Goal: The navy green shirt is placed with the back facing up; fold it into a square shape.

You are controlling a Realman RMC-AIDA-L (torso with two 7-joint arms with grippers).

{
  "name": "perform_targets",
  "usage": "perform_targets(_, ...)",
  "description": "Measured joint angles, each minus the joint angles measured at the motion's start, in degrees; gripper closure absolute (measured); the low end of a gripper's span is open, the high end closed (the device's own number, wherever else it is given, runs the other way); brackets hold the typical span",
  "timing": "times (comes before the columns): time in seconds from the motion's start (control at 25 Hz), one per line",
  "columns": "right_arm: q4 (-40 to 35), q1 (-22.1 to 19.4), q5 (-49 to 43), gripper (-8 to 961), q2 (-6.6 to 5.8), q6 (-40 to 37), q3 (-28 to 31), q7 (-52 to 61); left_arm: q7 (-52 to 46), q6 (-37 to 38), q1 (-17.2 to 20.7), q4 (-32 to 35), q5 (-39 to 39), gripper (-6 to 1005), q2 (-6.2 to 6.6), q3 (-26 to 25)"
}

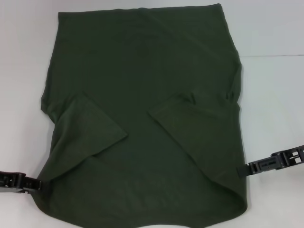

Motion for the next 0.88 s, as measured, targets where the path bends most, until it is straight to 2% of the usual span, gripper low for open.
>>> perform_targets(0.08, 0.0, 0.0, 0.0, 70, 0.08, 0.2, 0.0, 0.0, -0.4, -0.4, 0.0, 0.0, 0.0, 553, -0.09, 0.7)
perform_targets(0.32, 0.0, -0.1, 0.0, 71, 0.13, 0.3, 0.0, 0.0, -0.8, -0.9, 0.0, 0.0, 0.0, 585, -0.27, 1.7)
perform_targets(0.88, 0.0, 0.4, 0.0, 71, 0.12, 0.6, -0.3, 0.0, -2.3, -2.5, -0.6, 0.0, 0.2, 728, -0.52, 3.5)
